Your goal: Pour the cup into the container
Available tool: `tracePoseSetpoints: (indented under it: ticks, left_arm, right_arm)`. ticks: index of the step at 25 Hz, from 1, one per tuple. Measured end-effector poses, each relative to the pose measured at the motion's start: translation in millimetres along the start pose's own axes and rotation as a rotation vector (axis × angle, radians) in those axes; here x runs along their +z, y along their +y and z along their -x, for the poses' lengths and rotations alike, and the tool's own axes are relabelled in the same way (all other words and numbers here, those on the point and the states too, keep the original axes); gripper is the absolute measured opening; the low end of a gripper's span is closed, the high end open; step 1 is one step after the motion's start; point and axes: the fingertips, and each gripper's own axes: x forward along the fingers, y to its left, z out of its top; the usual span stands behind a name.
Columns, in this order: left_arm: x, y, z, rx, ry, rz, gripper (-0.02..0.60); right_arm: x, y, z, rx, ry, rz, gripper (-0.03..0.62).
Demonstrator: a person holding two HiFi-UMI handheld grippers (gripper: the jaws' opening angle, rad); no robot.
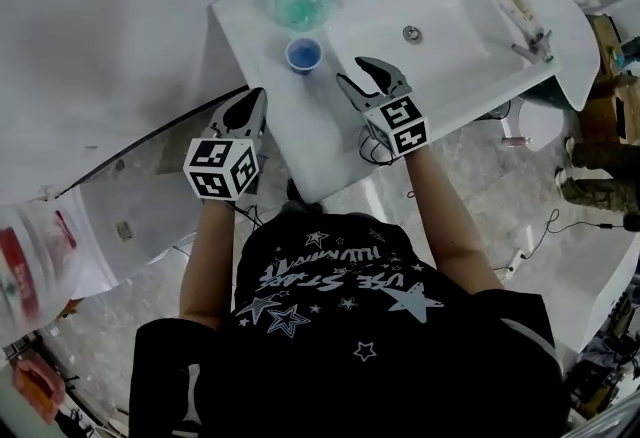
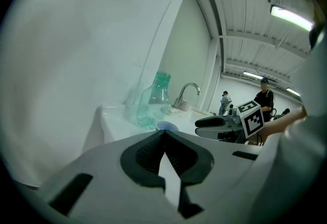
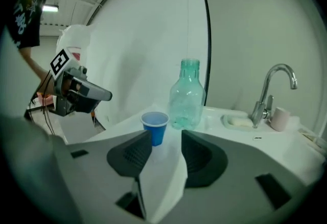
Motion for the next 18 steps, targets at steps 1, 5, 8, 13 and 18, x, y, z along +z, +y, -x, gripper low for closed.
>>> tracePoseSetpoints:
  ticks: [1,5,8,13,18]
  left_arm:
    - [-1,-5,0,-0.003,0.001,-0.003,0.011]
    - [-4,-30,4,-0.014,0.003,-0.013,0.011]
    - [-5,-49,9,-0.015,-0.003,-0.023,0.011]
    - [-15,-82,23,-0.022,0.0,-0.044,0.011]
    - [-24,-108,40,-0.023,-0.002,-0.051,0.011]
  right_arm:
    - [4,0,7,-0.008,-0.018,-0.003,0.182]
    - [14,2,33,-0.031,-0.07,0.016,0.065]
    - [16,10,55,-0.017,-0.092,0.009,0.008]
    - [15,27,88,0.014,-0.103,0.026,0.006]
    - [12,37,119,-0.01,-0.113,0.039,0.006]
